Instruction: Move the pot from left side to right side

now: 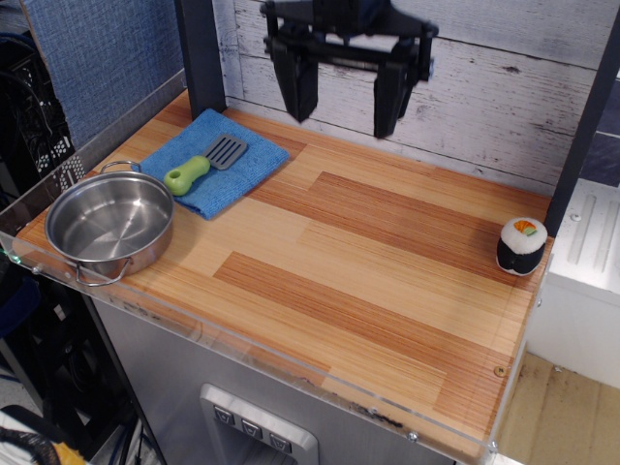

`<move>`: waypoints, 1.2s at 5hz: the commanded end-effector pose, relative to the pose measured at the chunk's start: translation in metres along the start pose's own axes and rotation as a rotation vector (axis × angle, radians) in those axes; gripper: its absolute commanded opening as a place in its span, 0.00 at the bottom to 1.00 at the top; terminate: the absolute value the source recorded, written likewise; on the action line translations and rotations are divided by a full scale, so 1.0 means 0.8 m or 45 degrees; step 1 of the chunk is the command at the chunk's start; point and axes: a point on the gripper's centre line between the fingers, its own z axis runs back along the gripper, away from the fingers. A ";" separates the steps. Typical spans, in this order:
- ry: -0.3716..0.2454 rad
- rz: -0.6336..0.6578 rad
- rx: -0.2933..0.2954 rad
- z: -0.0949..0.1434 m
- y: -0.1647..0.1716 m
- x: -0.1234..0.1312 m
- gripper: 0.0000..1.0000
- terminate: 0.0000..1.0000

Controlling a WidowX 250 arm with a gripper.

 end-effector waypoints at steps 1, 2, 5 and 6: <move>-0.032 0.168 -0.028 -0.006 0.073 -0.020 1.00 0.00; 0.013 0.285 -0.011 -0.032 0.132 -0.039 1.00 0.00; 0.150 0.357 0.084 -0.114 0.174 -0.056 1.00 0.00; 0.141 0.355 0.101 -0.120 0.168 -0.056 1.00 0.00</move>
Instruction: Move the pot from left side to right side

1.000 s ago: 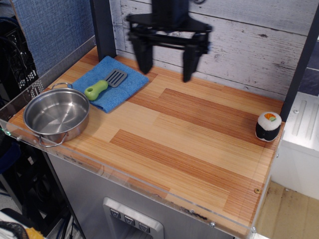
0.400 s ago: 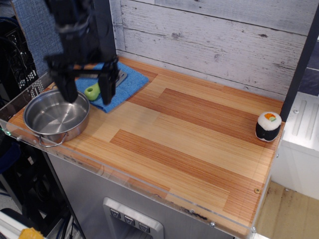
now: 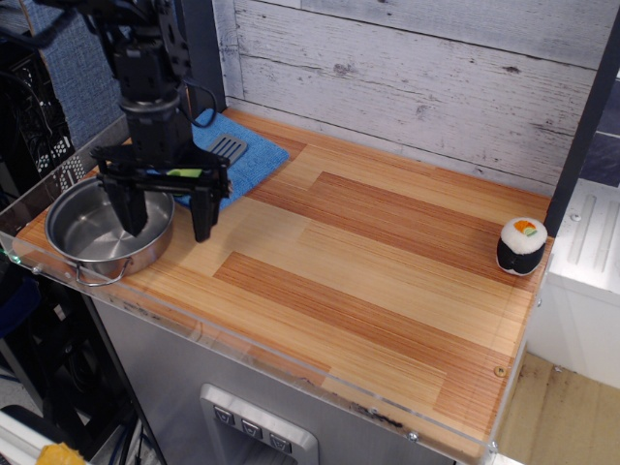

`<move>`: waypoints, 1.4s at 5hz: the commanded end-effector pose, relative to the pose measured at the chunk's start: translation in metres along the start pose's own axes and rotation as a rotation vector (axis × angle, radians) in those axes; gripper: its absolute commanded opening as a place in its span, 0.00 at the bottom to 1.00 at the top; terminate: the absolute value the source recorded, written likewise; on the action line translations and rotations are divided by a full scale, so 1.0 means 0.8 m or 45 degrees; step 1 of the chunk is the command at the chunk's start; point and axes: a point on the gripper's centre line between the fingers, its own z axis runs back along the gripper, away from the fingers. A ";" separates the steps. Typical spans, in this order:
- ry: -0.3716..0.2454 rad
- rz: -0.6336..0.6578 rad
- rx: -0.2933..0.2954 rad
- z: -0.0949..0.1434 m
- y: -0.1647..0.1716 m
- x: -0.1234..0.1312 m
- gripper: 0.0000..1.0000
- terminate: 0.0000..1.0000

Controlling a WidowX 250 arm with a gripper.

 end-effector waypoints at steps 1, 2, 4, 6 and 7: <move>-0.074 -0.004 0.008 0.011 -0.009 -0.004 0.00 0.00; -0.076 -0.020 0.017 0.014 -0.013 -0.005 0.00 0.00; -0.086 0.007 0.036 0.025 -0.012 -0.010 0.00 0.00; -0.317 0.063 0.066 0.148 -0.032 -0.042 0.00 0.00; -0.383 -0.141 -0.024 0.182 -0.091 -0.049 0.00 0.00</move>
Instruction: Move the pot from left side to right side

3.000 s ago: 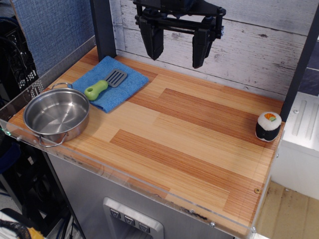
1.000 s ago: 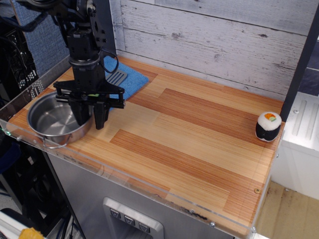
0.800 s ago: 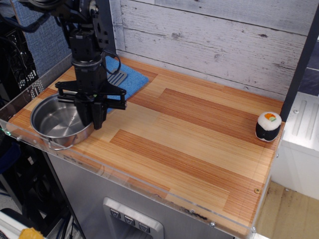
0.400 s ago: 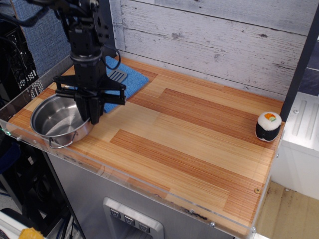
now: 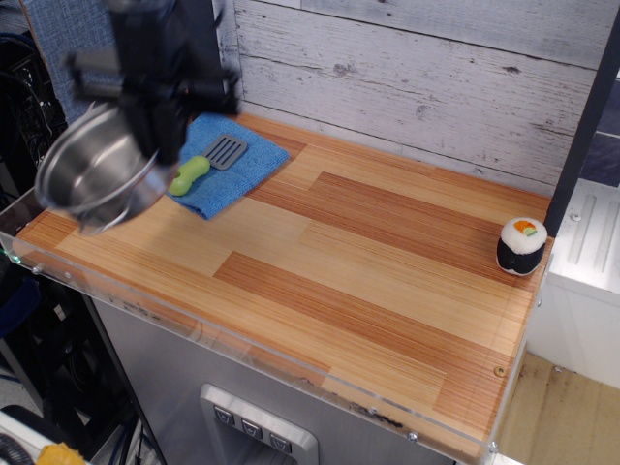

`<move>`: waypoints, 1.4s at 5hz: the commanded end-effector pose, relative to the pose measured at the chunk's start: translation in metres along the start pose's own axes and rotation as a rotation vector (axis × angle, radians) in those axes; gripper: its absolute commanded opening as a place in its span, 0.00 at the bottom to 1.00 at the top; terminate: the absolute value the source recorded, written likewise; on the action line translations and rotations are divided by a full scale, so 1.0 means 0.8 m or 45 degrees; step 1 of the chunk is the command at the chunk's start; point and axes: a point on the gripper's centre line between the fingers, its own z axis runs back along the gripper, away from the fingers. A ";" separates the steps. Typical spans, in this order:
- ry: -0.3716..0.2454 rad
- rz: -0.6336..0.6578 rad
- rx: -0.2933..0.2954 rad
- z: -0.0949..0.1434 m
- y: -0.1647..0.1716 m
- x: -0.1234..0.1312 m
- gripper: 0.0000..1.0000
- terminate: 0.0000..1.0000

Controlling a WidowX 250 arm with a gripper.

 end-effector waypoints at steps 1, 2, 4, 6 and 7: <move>-0.127 -0.476 -0.193 0.039 -0.110 -0.021 0.00 0.00; -0.119 -0.789 -0.161 0.022 -0.160 -0.068 0.00 0.00; -0.149 -0.860 -0.273 0.002 -0.231 -0.116 0.00 0.00; -0.049 -0.827 -0.339 -0.033 -0.231 -0.113 0.00 0.00; 0.084 -0.776 -0.329 -0.080 -0.213 -0.105 0.00 0.00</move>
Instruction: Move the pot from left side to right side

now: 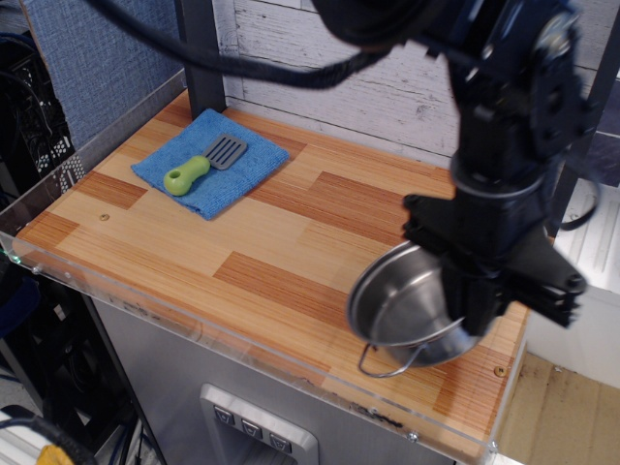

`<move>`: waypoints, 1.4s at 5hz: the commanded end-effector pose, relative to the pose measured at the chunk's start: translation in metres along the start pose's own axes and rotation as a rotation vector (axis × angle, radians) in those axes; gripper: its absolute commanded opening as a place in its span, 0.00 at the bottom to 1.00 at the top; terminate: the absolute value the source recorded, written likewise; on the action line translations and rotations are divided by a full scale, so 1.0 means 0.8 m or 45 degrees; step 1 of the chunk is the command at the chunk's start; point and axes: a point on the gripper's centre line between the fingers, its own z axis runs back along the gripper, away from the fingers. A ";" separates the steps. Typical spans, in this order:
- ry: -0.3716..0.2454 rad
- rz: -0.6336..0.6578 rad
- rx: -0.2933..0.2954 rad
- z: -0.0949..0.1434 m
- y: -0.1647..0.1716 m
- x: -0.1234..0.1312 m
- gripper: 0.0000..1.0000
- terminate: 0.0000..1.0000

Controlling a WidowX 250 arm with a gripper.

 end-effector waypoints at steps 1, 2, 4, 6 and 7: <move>0.154 0.121 -0.028 -0.051 0.052 -0.036 0.00 0.00; 0.190 0.132 -0.117 -0.065 0.058 -0.037 0.00 0.00; 0.165 0.000 -0.237 -0.053 0.029 -0.031 0.00 0.00; 0.065 -0.076 -0.287 -0.007 0.023 -0.023 1.00 0.00; -0.056 -0.105 -0.300 0.031 0.023 -0.019 1.00 0.00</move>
